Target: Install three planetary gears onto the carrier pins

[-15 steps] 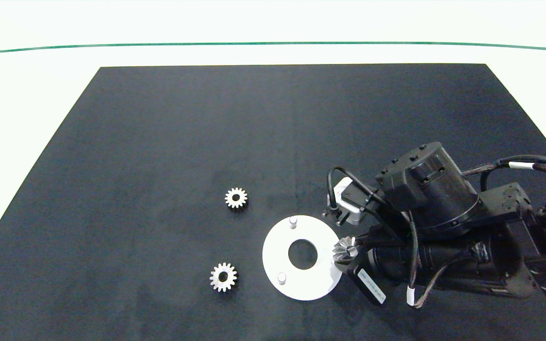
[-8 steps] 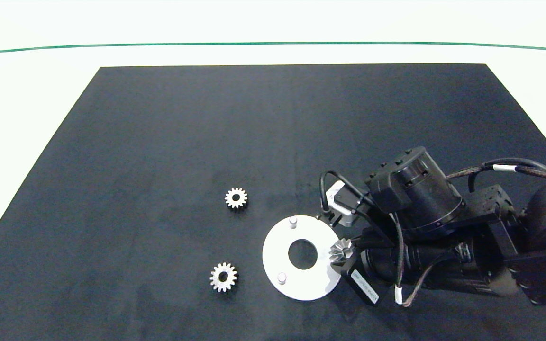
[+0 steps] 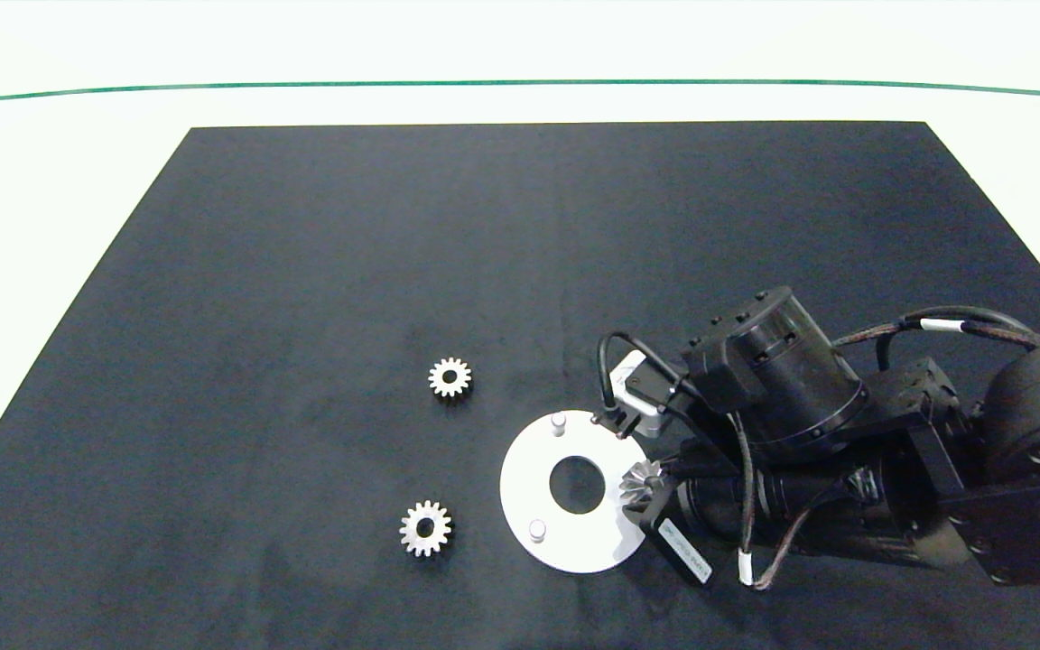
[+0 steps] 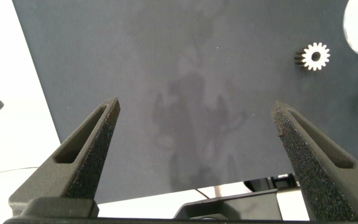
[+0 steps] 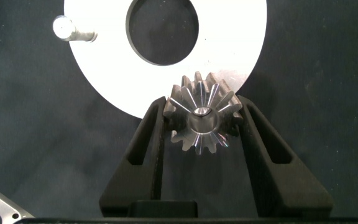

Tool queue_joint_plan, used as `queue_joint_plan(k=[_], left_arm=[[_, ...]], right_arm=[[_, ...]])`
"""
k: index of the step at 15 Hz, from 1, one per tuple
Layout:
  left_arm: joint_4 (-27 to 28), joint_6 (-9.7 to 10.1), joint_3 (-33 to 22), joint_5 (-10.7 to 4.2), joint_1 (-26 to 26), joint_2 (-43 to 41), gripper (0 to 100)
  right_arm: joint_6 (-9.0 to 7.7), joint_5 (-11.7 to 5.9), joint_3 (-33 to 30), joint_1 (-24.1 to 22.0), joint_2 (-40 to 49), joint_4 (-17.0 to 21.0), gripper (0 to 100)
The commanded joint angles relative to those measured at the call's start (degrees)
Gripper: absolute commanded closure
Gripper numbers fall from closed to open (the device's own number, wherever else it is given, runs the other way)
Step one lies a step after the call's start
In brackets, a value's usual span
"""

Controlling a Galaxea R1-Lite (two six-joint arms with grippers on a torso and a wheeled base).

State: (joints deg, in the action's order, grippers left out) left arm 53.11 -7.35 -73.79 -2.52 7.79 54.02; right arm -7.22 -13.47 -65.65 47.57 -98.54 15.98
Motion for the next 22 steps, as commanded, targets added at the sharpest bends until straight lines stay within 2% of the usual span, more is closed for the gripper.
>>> queue_joint_plan(k=[1, 3, 7, 8, 11, 15, 18, 21, 22], left_arm=[[0.3, -0.03, 0.0, -0.03, 0.0, 0.0, 0], [0.3, -0.03, 0.0, -0.03, -0.1, 0.0, 0], [0.3, -0.03, 0.0, -0.03, -0.1, 0.1, 0], [0.3, -0.03, 0.0, -0.03, -0.1, 0.0, 0], [0.3, -0.03, 0.1, -0.03, 0.0, 0.1, 0], [0.3, -0.03, 0.5, -0.03, 0.8, 0.1, 0], [0.3, -1.44, 4.2, 0.15, 3.0, -0.1, 0], [0.0, -1.0, 7.7, 0.85, 4.9, -0.2, 0], [-0.7, -0.82, 8.0, 0.85, 9.2, 0.2, 0]], right_arm=[[0.1, -0.06, 0.2, 0.0, -0.1, 0.1, 78], [0.71, -0.15, 0.3, 0.1, -0.1, 0.1, 78], [0.71, -0.15, 0.3, 0.1, 0.0, 0.1, 78], [0.71, -0.15, 0.3, 0.2, 0.0, 0.1, 0], [0.71, -0.94, 0.6, 0.4, 0.3, 0.1, 0], [0.8, -0.94, 1.3, 0.4, 2.2, 0.0, 0], [2.21, -1.03, 7.4, 0.0, 15.0, 0.1, 0], [2.29, -1.12, 13.8, -1.2, 31.9, 0.5, 0], [2.12, -1.12, 15.7, -1.7, 35.8, 0.4, 0]])
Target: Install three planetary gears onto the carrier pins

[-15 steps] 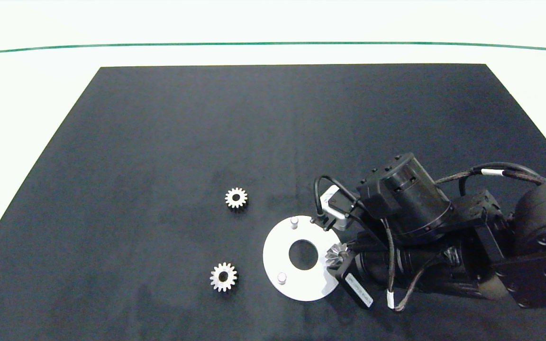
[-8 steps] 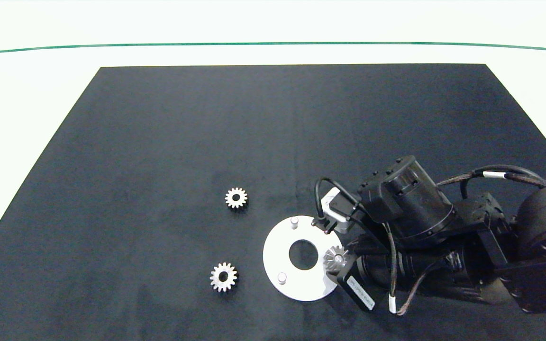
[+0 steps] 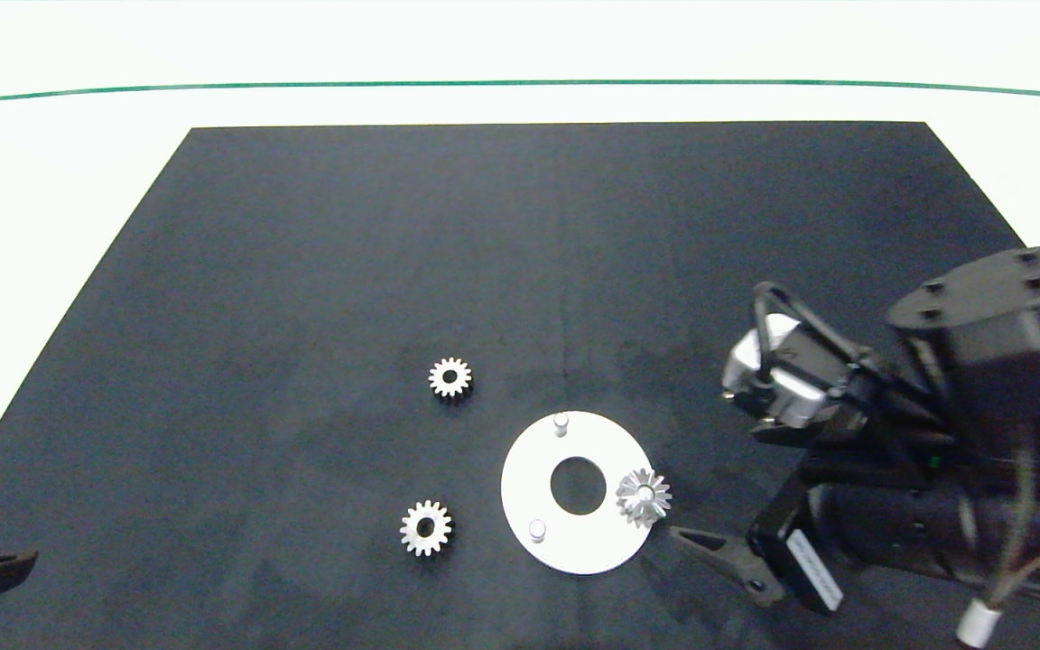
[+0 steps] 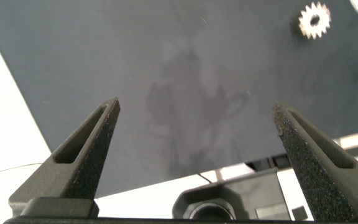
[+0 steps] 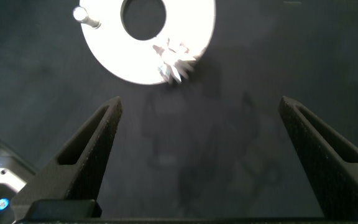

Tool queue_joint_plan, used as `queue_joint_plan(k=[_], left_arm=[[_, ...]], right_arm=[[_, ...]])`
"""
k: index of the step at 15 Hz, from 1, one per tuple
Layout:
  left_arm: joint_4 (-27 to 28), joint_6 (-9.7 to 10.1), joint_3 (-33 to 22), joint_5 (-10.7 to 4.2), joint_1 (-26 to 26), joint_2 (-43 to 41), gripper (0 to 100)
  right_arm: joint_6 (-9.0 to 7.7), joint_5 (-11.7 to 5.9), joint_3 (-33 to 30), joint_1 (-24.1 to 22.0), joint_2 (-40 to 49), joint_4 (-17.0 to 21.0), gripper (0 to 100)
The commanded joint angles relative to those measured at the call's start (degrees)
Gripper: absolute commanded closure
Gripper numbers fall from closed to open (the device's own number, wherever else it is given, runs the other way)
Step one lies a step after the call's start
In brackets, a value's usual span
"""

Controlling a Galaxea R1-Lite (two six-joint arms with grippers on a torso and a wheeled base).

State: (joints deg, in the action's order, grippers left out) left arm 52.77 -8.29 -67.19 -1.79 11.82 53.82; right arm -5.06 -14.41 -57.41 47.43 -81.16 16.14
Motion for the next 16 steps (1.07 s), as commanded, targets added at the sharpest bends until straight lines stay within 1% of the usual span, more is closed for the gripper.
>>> queue_joint_plan(k=[1, 2, 3, 4, 5, 6, 7, 8, 9, 10, 11, 13, 14, 16], left_arm=[[-3.6, 0.29, 2.1, 0.12, 10.4, 1.1, 0], [-7.9, 0.47, 3.3, -0.41, 13.1, 1.5, 0], [-11.2, 0.29, 4.4, -1.2, 13.6, 3.9, 0], [-13.0, 0.29, 4.5, -2.78, 13.8, 7.2, 0], [-14.2, 0.64, 4.6, -3.13, 14.2, 9.2, 0], [-16.2, 0.99, 4.8, -3.31, 14.8, 12.1, 0], [-18.3, 2.58, 4.7, -3.48, 17.6, 14.4, 0], [-20.3, 4.86, 4.7, -4.01, 19.7, 16.8, 0], [-21.0, 6.27, 4.8, -4.62, 20.9, 18.4, 0], [-22.0, 7.41, 6.1, -7.44, 23.3, 21.9, 0], [-24.8, 7.5, 8.1, -7.96, 25.1, 23.0, 0], [-35.5, 6.88, 14.2, -9.37, 29.0, 23.3, 0], [-39.2, 6.62, 16.4, -9.99, 31.2, 23.7, 0], [-39.9, 6.18, 18.2, -10.07, 33.8, 25.4, 0]], right_arm=[[-0.74, 0.17, 9.2, -1.2, 21.2, 0.1, 0], [-2.32, 0.26, 9.3, -0.9, 23.2, 0.1, 0], [-3.82, 0.87, 9.3, -0.5, 25.0, 0.1, 0], [-4.08, 2.19, 9.3, 0.5, 27.1, 0.1, 0], [-4.08, 2.9, 9.2, 1.1, 28.3, 0.2, 0], [-4.26, 3.16, 9.2, 2.2, 29.9, 0.2, 0], [-4.61, 3.07, 9.1, 3.9, 31.3, 0.2, 0], [-4.96, 3.07, 8.9, 4.4, 31.9, 0.3, 0], [-5.05, 3.07, 8.7, 4.4, 31.9, 0.3, 0], [-5.05, 3.16, 8.5, 4.5, 31.9, 0.2, 0], [-5.14, 3.16, 8.1, 4.9, 31.9, 0.2, 0], [-5.14, 3.16, 7.8, 6.0, 32.1, 0.2, 0], [-5.05, 3.16, 7.7, 6.0, 32.3, 0.2, 0], [-5.14, 3.16, 7.5, 6.0, 32.5, 0.2, 0]])
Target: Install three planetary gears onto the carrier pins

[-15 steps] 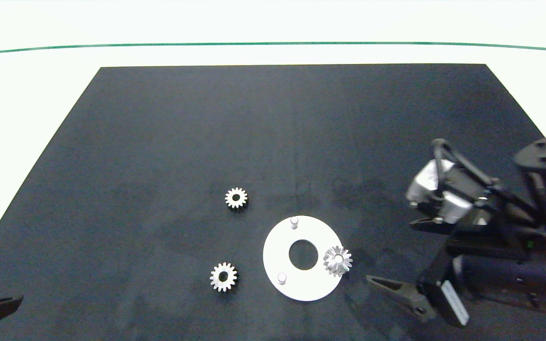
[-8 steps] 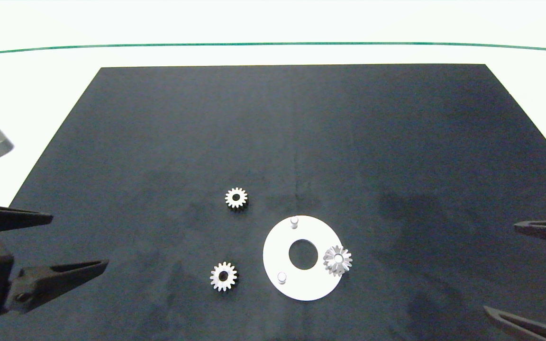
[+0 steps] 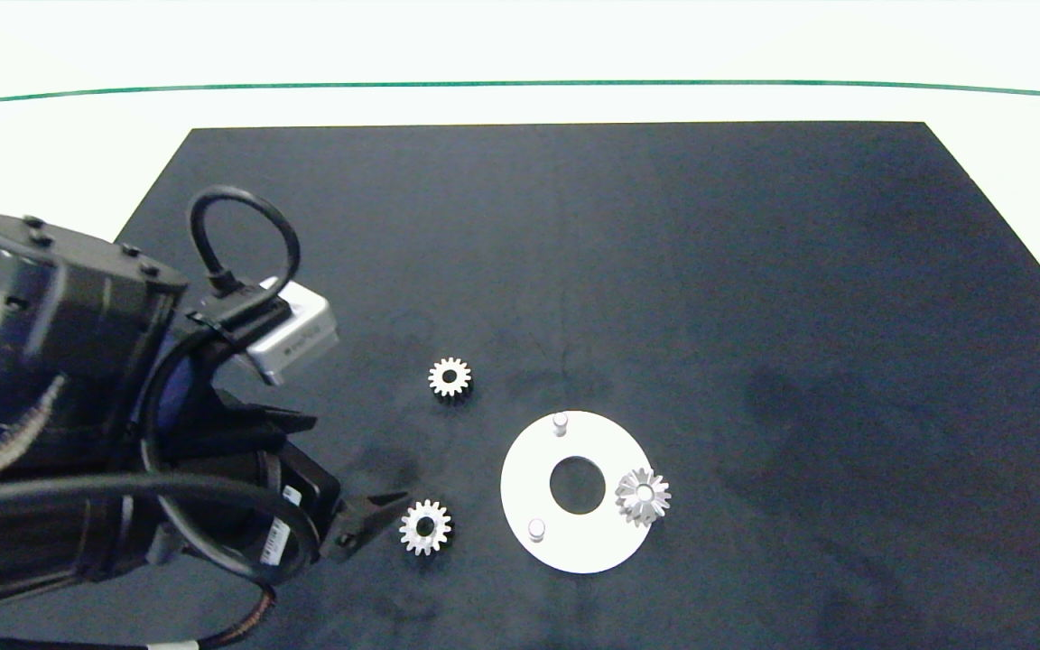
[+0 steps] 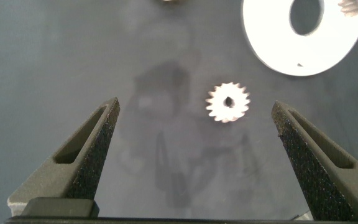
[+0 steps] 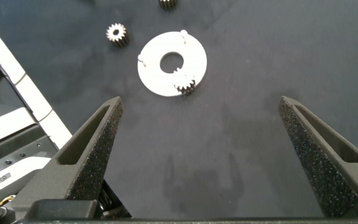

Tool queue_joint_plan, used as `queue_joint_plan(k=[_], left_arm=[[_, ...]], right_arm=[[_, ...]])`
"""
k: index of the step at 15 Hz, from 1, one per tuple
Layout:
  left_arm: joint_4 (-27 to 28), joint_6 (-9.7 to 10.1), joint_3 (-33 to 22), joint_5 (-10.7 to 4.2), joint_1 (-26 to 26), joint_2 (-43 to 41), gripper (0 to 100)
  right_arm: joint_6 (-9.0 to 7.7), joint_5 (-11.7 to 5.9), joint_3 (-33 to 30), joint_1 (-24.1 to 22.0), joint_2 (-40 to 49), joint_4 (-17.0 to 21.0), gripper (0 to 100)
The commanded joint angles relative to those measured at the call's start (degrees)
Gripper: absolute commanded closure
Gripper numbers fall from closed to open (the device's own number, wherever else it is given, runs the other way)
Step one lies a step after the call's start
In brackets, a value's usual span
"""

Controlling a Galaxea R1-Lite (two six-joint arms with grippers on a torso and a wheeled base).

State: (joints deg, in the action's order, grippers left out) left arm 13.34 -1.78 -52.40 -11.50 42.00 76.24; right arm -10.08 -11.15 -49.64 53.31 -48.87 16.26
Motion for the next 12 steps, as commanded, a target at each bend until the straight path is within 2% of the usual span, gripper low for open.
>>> queue_joint_plan(k=[1, 5, 6, 8, 10, 12], left_arm=[[-0.6, -0.24, 4.1, -0.37, 4.7, 4.2, 0], [-1.5, -0.51, 4.1, -0.46, 6.6, 8.1, 0], [-2.8, -1.56, 3.7, -0.46, 6.6, 9.3, 0], [-5.6, -5.87, 3.6, -0.46, 6.0, 11.5, 0], [-6.9, -7.19, 3.5, -0.63, 5.9, 13.3, 0], [-7.3, -9.47, 3.5, -2.48, 5.6, 14.7, 0]], right_arm=[[-0.03, -0.1, -0.3, 0.0, -0.1, 0.1, 0], [-0.03, -0.1, -0.2, 0.0, -0.4, 0.1, 0], [-0.03, -0.1, -0.2, 0.0, -0.4, 0.1, 0], [-0.03, -0.1, -0.2, 0.0, -0.3, 0.1, 0], [-0.03, -0.1, -0.2, 0.0, -0.4, 0.1, 0], [-0.03, -0.1, -0.1, 0.0, -0.4, 0.1, 0]])
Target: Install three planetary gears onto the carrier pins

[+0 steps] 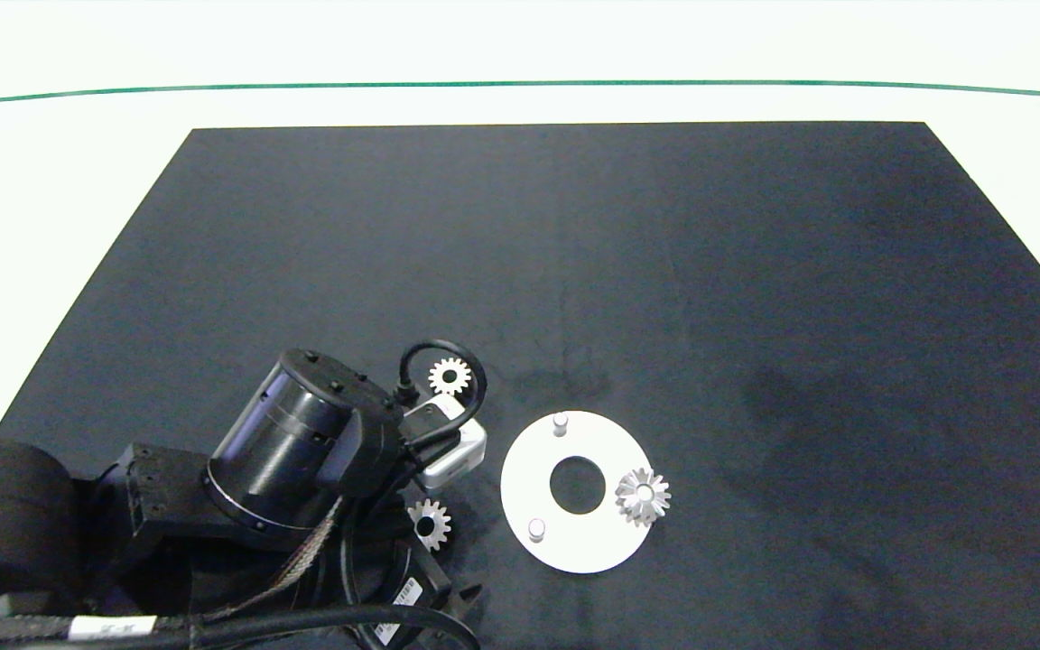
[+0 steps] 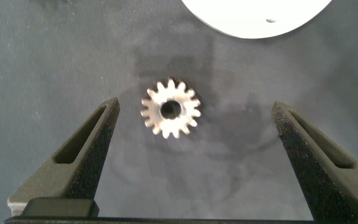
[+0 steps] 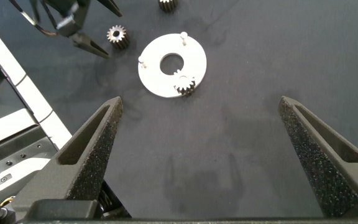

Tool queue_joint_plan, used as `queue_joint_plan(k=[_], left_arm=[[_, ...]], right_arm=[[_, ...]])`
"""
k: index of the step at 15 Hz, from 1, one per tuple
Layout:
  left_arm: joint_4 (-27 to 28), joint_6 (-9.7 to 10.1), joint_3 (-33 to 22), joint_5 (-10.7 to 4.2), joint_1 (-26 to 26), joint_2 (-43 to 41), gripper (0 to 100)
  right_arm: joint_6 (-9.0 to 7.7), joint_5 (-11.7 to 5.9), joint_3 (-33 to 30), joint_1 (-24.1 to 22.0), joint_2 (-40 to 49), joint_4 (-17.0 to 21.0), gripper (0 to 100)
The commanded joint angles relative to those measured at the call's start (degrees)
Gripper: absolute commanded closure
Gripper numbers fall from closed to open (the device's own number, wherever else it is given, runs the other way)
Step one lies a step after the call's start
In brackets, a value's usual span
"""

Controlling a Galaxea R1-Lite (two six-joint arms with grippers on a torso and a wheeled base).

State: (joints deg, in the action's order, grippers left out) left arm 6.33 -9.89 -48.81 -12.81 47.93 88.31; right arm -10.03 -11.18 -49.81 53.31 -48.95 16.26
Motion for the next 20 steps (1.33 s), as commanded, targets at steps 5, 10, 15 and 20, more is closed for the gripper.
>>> queue_joint_plan(k=[5, 10, 15, 20], left_arm=[[-0.9, -7.08, -0.1, -1.07, -4.6, 3.0, 0], [-0.8, -6.64, 0.3, -0.99, -4.2, 2.8, 7], [-0.9, -6.02, 0.1, -0.99, -4.3, 3.0, 17], [-1.1, -6.02, -0.1, -0.99, -4.3, 4.5, 28]], right_arm=[[-0.16, -0.07, 0.1, 0.0, -0.2, 0.1, 0], [-0.07, -0.07, 0.1, 0.0, -0.4, 0.1, 0], [-0.07, -0.07, 0.2, 0.0, -0.4, 0.1, 0], [-0.07, 0.02, 0.2, 0.0, -0.4, 0.1, 0]])
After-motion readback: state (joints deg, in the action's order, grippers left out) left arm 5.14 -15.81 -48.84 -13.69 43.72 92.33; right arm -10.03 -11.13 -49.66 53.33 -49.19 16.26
